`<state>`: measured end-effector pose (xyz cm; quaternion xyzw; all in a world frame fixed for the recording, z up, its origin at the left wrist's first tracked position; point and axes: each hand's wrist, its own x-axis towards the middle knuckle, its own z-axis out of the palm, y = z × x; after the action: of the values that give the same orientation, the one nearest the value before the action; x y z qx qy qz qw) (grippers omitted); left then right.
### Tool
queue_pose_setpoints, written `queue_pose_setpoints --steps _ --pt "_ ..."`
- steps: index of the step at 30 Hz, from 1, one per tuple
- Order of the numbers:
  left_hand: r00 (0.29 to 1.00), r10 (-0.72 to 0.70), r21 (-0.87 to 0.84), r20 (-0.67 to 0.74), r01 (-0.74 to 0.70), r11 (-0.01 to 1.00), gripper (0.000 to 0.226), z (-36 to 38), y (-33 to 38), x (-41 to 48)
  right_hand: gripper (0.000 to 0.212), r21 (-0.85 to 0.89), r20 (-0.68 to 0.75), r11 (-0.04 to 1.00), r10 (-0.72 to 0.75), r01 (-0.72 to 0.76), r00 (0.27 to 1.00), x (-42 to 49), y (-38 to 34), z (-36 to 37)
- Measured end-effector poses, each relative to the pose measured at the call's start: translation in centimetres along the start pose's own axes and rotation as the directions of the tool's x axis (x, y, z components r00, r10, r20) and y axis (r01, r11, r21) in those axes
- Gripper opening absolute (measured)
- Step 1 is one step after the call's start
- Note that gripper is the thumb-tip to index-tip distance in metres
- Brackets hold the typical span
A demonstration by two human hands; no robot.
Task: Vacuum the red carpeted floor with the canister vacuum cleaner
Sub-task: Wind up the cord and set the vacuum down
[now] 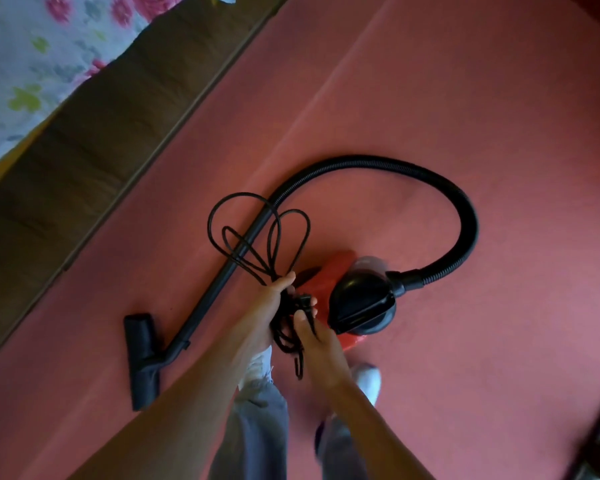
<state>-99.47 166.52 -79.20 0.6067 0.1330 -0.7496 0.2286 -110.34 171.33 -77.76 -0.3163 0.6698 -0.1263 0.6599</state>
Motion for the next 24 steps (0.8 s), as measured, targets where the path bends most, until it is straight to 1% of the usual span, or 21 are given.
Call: queue_pose_setpoints --steps 2,4,5,6,7,8,9,10,11,12,14,15,16,17,18,19,20,21,22,24 --pt "0.996 0.054 -0.017 -0.077 -0.056 0.998 0.029 0.6 -0.7 1.1 0.026 0.077 -0.091 0.997 0.015 -0.008 0.996 -0.1 0.9 -1.3" --pt "0.982 0.119 -0.098 -0.147 -0.134 0.986 0.025 1.4 -1.8 1.8 0.034 0.199 -0.194 0.975 0.137 -0.098 0.971 0.1 1.9 -3.1" --pt "0.976 0.131 -0.142 -0.172 -0.157 0.977 0.025 2.0 -2.3 1.9 0.037 0.268 -0.217 0.952 0.210 -0.148 0.954 0.4 2.1 -4.1" --pt "0.972 0.137 -0.159 -0.189 -0.168 0.973 0.027 2.5 -2.9 2.1 0.039 0.335 -0.231 0.921 0.286 -0.200 0.930 0.7 2.5 -5.1" --pt "0.967 0.145 -0.128 -0.211 -0.175 0.976 0.031 3.1 -3.5 2.1 0.039 0.399 -0.234 0.885 0.349 -0.238 0.907 1.0 3.2 -6.3" --pt "0.951 0.167 -0.024 -0.261 -0.179 0.983 0.033 3.6 -4.2 2.1 0.038 0.441 -0.233 0.855 0.403 -0.273 0.885 1.1 3.7 -7.7" --pt "0.921 0.213 0.117 -0.326 -0.185 0.976 0.034 4.1 -4.7 2.0 0.037 0.428 -0.231 0.849 0.435 -0.311 0.870 1.3 3.9 -9.2" --pt "0.881 0.283 0.286 -0.380 -0.179 0.942 0.035 4.5 -5.1 2.0 0.037 0.367 -0.239 0.867 0.437 -0.336 0.867 1.3 4.3 -10.7" --pt "0.840 0.349 0.440 -0.416 -0.150 0.885 0.037 4.9 -5.9 2.1 0.034 0.315 -0.266 0.871 0.462 -0.377 0.846 1.3 4.8 -12.2" --pt "0.812 0.407 0.583 -0.418 -0.104 0.806 0.038 5.4 -6.7 2.2 0.031 0.271 -0.291 0.866 0.489 -0.420 0.822 1.3 5.3 -13.9" --pt "0.796 0.504 0.804 -0.335 -0.038 0.594 0.040 6.3 -8.4 2.9 0.026 0.287 -0.286 0.839 0.535 -0.462 0.795 1.5 5.1 -17.1" --pt "0.796 0.540 0.874 -0.273 -0.028 0.485 0.039 6.9 -9.2 3.4 0.025 0.287 -0.285 0.841 0.533 -0.460 0.797 1.8 4.7 -18.4" --pt "0.796 0.557 0.908 -0.235 -0.024 0.418 0.036 7.7 -9.9 3.8 0.028 0.243 -0.290 0.868 0.490 -0.432 0.822 2.4 5.0 -19.4" --pt "0.791 0.577 0.924 -0.204 -0.040 0.382 0.031 8.6 -10.5 4.4 0.026 0.122 -0.322 0.910 0.415 -0.397 0.851 2.9 5.0 -20.0" --pt "0.785 0.593 0.919 -0.180 -0.081 0.386 0.025 9.5 -11.0 4.7 0.021 -0.066 -0.351 0.943 0.284 -0.326 0.892 3.3 4.6 -20.4" --pt "0.763 0.628 0.910 -0.150 -0.142 0.390 0.021 10.4 -11.4 5.1 0.017 -0.214 -0.340 0.943 0.173 -0.255 0.924 3.7 4.3 -20.6" --pt "0.736 0.665 0.897 -0.130 -0.198 0.395 0.019 11.1 -11.7 5.6 0.015 -0.309 -0.302 0.930 0.104 -0.200 0.948 4.1 4.0 -20.3" --pt "0.705 0.699 0.883 -0.121 -0.245 0.400 0.019 11.6 -11.9 6.2 0.020 -0.374 -0.240 0.914 0.067 -0.156 0.968 4.4 3.3 -20.0" --pt "0.678 0.724 0.874 -0.125 -0.271 0.404 0.018 12.0 -12.2 6.5 0.024 -0.359 -0.181 0.925 0.060 -0.123 0.982 5.1 3.0 -19.6" --pt "0.626 0.772 0.862 -0.113 -0.325 0.390 0.014 12.1 -12.9 7.5 0.022 -0.235 -0.094 0.963 0.110 -0.130 0.989 6.5 3.3 -18.8"
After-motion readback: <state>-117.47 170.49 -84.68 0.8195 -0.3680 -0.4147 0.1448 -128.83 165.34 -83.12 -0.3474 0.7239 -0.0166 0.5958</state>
